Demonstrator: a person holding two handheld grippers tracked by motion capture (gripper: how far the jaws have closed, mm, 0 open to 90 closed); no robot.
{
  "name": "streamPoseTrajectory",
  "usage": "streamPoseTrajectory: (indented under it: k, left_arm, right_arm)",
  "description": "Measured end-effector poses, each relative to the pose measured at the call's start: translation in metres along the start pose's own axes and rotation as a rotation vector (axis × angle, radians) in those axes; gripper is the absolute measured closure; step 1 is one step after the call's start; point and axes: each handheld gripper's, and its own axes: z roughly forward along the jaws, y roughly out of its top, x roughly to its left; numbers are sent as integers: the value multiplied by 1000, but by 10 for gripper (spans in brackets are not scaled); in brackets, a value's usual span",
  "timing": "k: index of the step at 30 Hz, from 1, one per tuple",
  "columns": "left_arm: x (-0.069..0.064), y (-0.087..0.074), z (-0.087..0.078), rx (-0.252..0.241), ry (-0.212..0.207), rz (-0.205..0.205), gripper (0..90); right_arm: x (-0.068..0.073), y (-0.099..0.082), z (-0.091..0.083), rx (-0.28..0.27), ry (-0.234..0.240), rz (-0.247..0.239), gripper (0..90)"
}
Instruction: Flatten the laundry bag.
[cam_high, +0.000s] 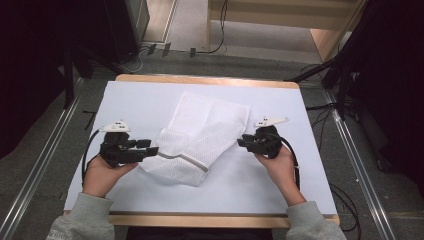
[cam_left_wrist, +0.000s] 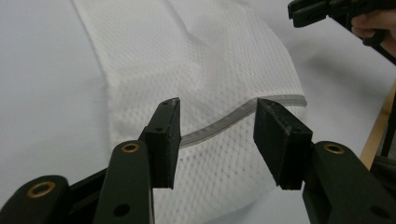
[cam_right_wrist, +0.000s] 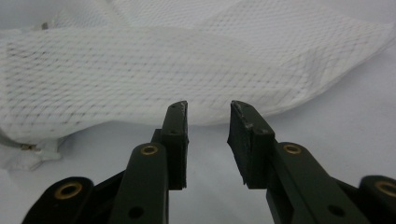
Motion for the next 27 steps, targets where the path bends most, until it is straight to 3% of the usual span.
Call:
streamPoseTrajectory:
  k: [4,8,11,14,16,18,19,20,21,22,23,24,27]
  left_arm:
    - [-14,8,23,41,-46,39,479]
    - [-20,11,40,79,-68,63,457]
    - [-22,8,65,123,-109,63,428]
    - [-18,3,82,177,-96,69,413]
    - [-16,1,86,186,-96,61,414]
    - [-12,-2,95,206,-121,26,454]
    - [-10,-5,102,243,-98,33,544]
    - [-10,-5,102,243,-98,33,587]
    - [-10,-7,107,260,-75,72,635]
    - [-10,-7,107,260,-75,72,704]
    - [-10,-6,108,261,-77,77,704]
    - [-9,-6,109,264,-78,75,813]
    - [-8,-5,108,269,-96,72,874]
  right_arm:
    - [8,-9,0,19,6,-17,683]
    - [11,-13,2,37,6,-17,682]
    - [15,-16,4,43,3,-23,680]
    - [15,-19,3,46,-2,-21,674]
    - [15,-20,3,49,-6,-15,671]
    - [13,-21,2,48,-7,-17,669]
    - [13,-23,2,52,-7,-5,669]
    - [13,-23,3,52,-6,-7,669]
    - [14,-23,3,54,-6,-6,669]
    - [14,-23,4,55,-3,-10,669]
    - [14,-23,4,55,-3,-10,669]
    - [15,-23,6,57,2,-16,669]
    - [17,-23,8,61,5,-20,669]
